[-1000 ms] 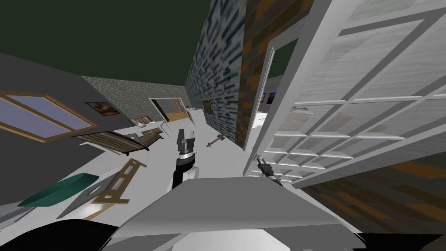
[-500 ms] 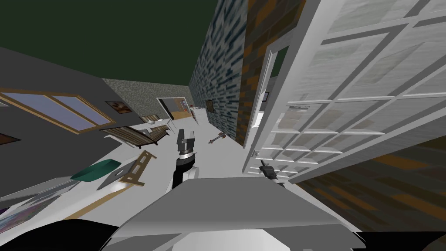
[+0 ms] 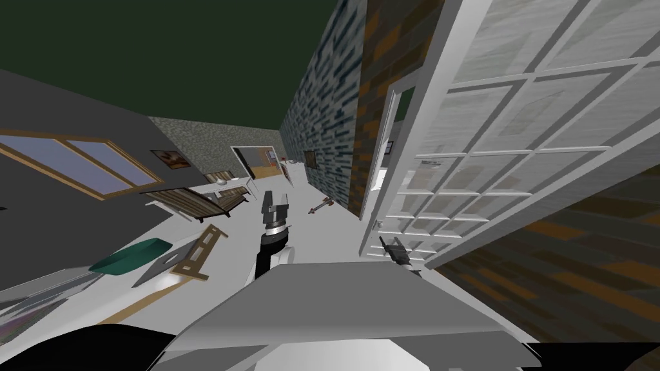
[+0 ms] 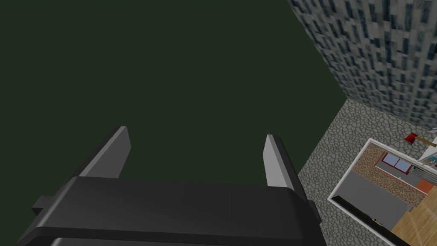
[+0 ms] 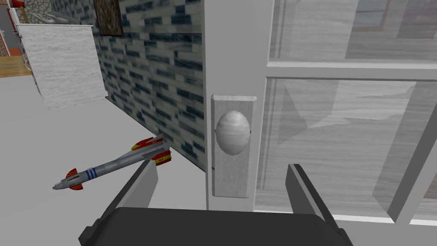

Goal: Pull the door open

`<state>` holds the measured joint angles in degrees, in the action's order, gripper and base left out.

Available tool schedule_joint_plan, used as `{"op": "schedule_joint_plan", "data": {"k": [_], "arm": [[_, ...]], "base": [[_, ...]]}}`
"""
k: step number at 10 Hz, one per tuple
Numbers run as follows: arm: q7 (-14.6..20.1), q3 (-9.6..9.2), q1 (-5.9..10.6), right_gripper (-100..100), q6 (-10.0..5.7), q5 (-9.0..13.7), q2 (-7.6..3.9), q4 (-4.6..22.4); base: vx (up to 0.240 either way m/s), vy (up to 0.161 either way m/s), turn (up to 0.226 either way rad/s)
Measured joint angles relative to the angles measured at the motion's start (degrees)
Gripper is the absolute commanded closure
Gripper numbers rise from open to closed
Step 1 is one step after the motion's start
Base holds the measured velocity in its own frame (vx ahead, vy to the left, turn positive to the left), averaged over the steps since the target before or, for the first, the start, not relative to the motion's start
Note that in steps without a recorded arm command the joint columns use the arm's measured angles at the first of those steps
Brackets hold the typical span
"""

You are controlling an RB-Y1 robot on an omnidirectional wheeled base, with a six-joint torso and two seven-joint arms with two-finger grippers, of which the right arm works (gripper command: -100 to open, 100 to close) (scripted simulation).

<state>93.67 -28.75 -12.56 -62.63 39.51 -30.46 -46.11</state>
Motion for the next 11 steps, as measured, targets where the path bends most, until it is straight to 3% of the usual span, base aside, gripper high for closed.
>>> {"op": "schedule_joint_plan", "data": {"k": [3,4,9,11], "arm": [[-0.68,0.8,1.39,-100,0.63,0.02,1.18,0.77],[-0.79,0.85,1.45,100,0.74,0.03,1.19,0.7],[-0.68,0.69,1.29,100,0.97,0.0,1.23,0.94],[-0.45,0.42,1.03,100,0.71,-0.11,0.84,0.83]], "base": [[0.168,-0.063,0.036],[-0.008,0.003,-0.01],[-0.019,0.007,0.0],[-0.123,-0.039,0.114]]}}
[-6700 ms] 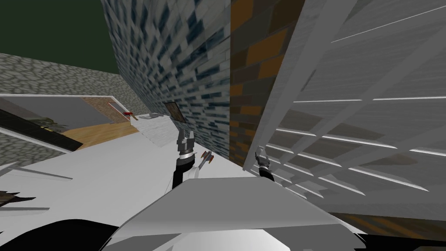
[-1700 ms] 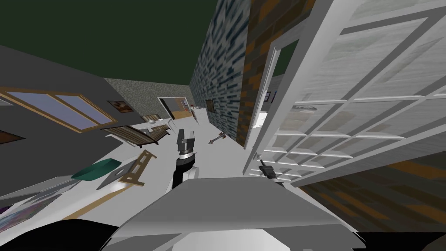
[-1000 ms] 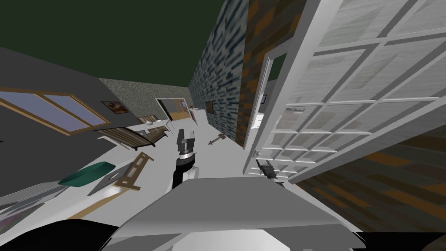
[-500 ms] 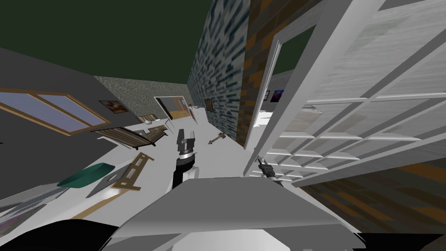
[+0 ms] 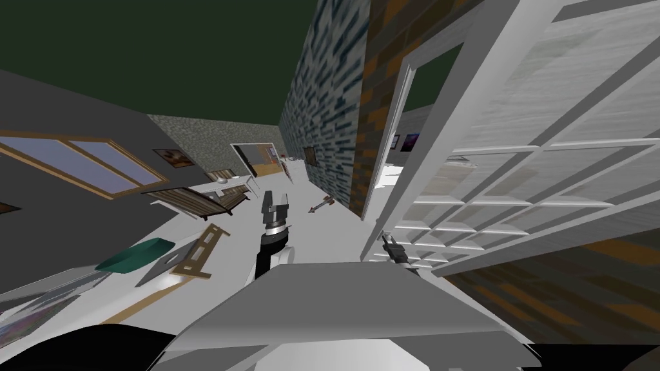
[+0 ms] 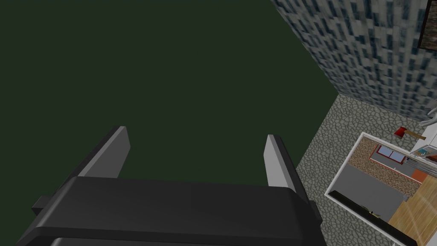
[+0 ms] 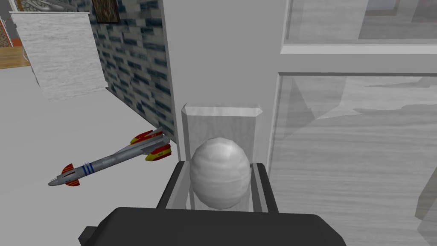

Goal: Pull the door open

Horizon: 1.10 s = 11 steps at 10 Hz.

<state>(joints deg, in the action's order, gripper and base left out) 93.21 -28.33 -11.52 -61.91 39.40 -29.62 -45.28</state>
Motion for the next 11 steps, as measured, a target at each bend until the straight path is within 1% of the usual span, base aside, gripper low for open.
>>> {"op": "schedule_joint_plan", "data": {"k": [2,4,6,7,8,10,11], "arm": [[0.77,-0.76,-0.27,100,-0.95,-0.41,-0.62,0.2],[2.09,-2.13,-0.49,100,-2.45,-1.13,-1.2,1.34],[3.11,-3.25,-1.44,100,-3.36,-1.63,-2.38,0.79],[3.63,-3.81,-1.55,100,-4.15,-1.96,-2.66,1.14],[4.38,-4.4,-1.45,100,-5.21,-2.3,-2.94,2.08],[4.84,-4.84,-1.52,100,-5.56,-2.46,-3.03,2.79],[5.2,-5.04,-1.35,100,-6.08,-2.54,-3.16,3.21]], "base": [[-0.183,-0.051,0.104],[-0.191,-0.051,0.134],[-0.208,-0.059,0.111],[-0.215,-0.034,0.115],[-0.091,-0.012,0.025],[-0.17,-0.045,0.147],[-0.205,-0.031,0.099]]}}
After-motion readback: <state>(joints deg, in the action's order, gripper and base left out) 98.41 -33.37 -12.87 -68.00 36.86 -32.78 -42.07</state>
